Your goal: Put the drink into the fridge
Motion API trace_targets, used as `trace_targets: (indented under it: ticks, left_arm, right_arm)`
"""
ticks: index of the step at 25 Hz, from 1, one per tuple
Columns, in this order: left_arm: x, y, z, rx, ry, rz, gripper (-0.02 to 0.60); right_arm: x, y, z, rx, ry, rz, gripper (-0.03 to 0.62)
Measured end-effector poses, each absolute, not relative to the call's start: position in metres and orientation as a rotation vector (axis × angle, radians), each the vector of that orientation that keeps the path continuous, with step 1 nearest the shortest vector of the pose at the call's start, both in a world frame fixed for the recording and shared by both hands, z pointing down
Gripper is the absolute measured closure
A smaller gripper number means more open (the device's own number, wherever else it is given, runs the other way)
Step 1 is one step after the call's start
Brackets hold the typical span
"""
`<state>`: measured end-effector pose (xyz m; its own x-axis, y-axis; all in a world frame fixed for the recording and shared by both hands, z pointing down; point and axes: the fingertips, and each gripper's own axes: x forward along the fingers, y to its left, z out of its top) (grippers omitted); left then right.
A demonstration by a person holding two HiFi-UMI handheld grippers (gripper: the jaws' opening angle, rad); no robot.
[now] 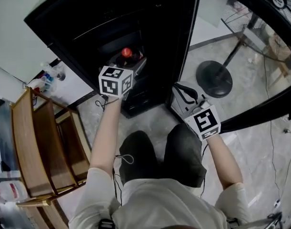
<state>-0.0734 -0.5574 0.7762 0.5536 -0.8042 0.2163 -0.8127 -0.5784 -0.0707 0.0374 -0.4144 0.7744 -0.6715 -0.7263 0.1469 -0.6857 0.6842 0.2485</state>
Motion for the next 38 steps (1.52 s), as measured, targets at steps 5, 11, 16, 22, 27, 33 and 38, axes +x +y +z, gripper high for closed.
trace_targets:
  ticks: [5, 11, 16, 22, 27, 33, 38]
  left_arm:
    - [-0.070, -0.595, 0.785, 2.678, -1.416, 0.434, 0.285]
    - [-0.070, -0.625, 0.796, 2.598, -1.461, 0.556, 0.285]
    - [-0.066, -0.638, 0.801, 2.555, -1.473, 0.631, 0.285]
    - [-0.055, -0.659, 0.812, 2.533, -1.447, 0.643, 0.284]
    - [-0.057, -0.660, 0.797, 2.555, -1.542, 0.597, 0.284]
    - [-0.058, -0.666, 0.799, 2.570, -1.562, 0.580, 0.281]
    - [-0.063, -0.667, 0.792, 2.575, -1.601, 0.527, 0.263]
  right_arm:
    - [0.034, -0.417, 0.773, 1.132, -2.701, -0.222, 0.580]
    - [0.040, -0.413, 0.783, 1.107, -2.690, -0.205, 0.580]
    - [0.048, -0.412, 0.780, 1.113, -2.694, -0.213, 0.580]
    - [0.049, -0.410, 0.775, 1.105, -2.725, -0.248, 0.580]
    - [0.050, -0.409, 0.776, 1.096, -2.741, -0.241, 0.580]
    - [0.054, -0.409, 0.772, 1.098, -2.749, -0.237, 0.580]
    - [0.056, -0.409, 0.771, 1.108, -2.747, -0.227, 0.580]
